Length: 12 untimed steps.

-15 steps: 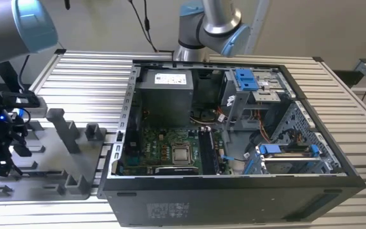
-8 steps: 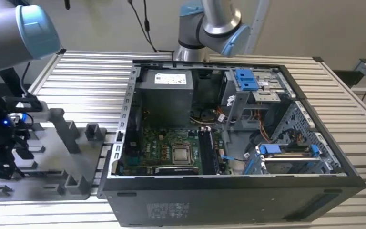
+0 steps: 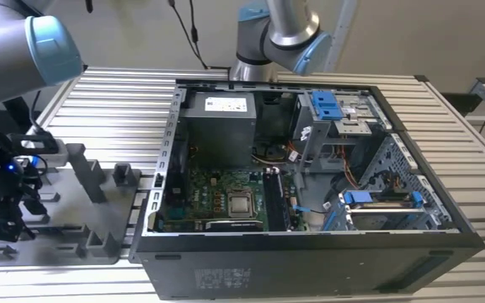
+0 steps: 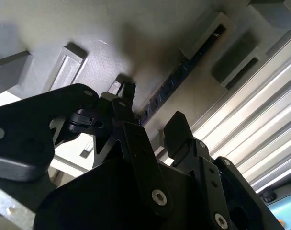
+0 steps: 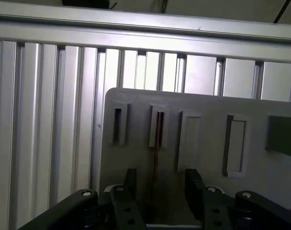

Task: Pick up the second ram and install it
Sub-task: 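Pick up the second ram and move it above second insertion slot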

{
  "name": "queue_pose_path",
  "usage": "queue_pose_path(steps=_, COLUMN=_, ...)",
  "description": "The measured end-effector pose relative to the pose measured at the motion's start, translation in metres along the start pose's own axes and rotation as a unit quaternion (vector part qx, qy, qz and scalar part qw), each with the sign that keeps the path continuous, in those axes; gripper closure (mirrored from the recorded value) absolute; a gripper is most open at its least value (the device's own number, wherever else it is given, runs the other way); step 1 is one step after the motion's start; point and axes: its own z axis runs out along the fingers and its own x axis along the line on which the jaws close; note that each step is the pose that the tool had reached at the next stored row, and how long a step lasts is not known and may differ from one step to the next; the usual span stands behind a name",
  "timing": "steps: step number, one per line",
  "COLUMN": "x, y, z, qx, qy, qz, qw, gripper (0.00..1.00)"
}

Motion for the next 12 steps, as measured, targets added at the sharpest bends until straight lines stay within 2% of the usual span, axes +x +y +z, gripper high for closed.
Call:
queue_pose_path(steps=7, x=0.0017, y=-0.0004, z=0.0064, qx=-0.0005, qy=-0.0001, qz=0.0, qw=1.0, gripper=0.46)
queue_pose_path(steps=12, x=0.0019, y=-0.0004, z=0.0072, qx=-0.0006, qy=0.0, qz=0.0, qw=1.0, gripper=0.46)
